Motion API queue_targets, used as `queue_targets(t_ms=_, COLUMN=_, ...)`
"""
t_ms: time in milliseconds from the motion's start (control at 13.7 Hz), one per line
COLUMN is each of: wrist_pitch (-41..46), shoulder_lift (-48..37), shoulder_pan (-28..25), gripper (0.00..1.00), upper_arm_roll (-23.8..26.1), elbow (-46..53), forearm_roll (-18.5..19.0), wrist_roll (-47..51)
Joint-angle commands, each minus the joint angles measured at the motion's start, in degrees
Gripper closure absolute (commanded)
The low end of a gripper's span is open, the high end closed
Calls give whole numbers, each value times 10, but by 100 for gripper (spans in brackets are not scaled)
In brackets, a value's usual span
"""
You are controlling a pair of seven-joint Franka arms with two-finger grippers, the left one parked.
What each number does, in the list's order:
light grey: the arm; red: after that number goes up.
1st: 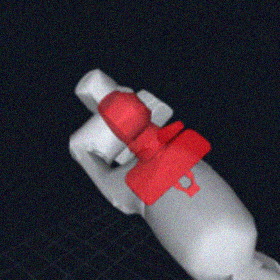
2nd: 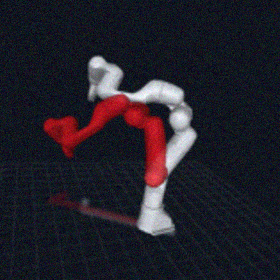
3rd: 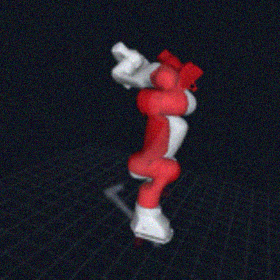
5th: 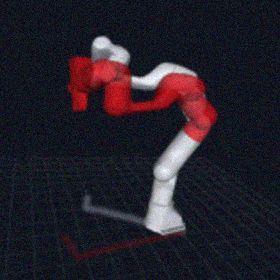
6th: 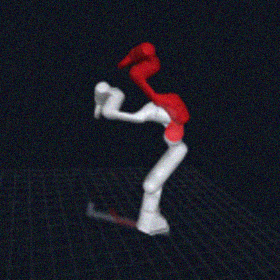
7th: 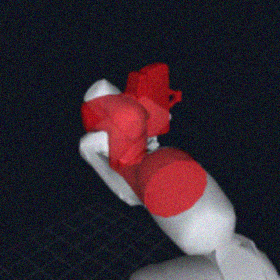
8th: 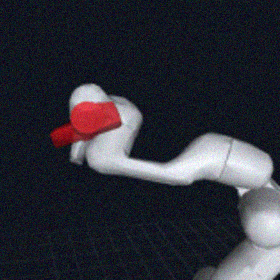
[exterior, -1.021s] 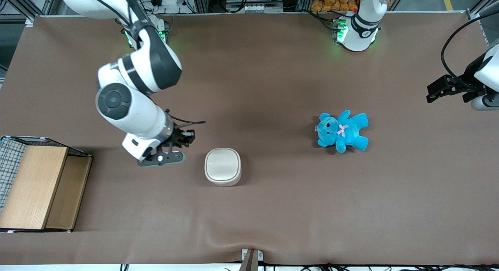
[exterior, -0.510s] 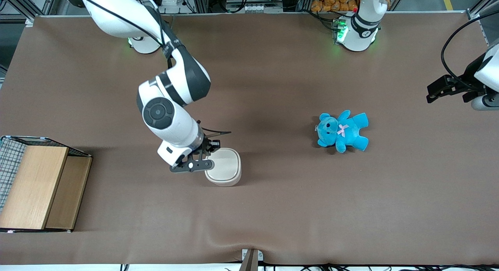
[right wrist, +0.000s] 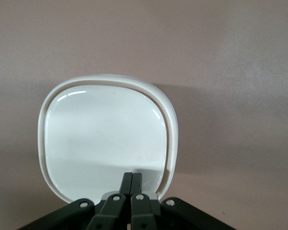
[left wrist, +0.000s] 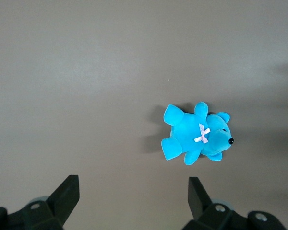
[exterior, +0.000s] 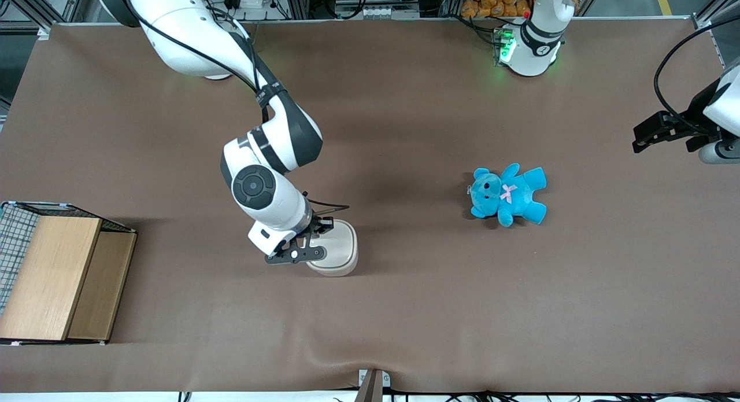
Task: Open trash can with right arm
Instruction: 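Pull the lid edge back with the right gripper, flipping it upright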
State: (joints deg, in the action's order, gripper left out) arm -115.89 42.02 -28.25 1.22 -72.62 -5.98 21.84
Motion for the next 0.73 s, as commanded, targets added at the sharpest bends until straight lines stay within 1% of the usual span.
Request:
queue_targets(t_ms=0, wrist_pitch=-1, shoulder_lift=21, shoulder_pan=-7, gripper=100, upper_arm_roll=-5, elbow=18, forearm_roll=7, wrist_roll=0)
queue_targets(t_ms=365, wrist_pitch=-6, shoulder_lift=32, shoulder_pan=-7, gripper=100, upper_arm_roll=-5, elbow=18, forearm_roll=8, wrist_roll=0)
queue_targets(t_ms=656, wrist_pitch=1, shoulder_lift=14, shoulder_pan=-7, gripper=100, upper_arm_roll=-5, elbow=22, forearm_roll=7, wrist_roll=6)
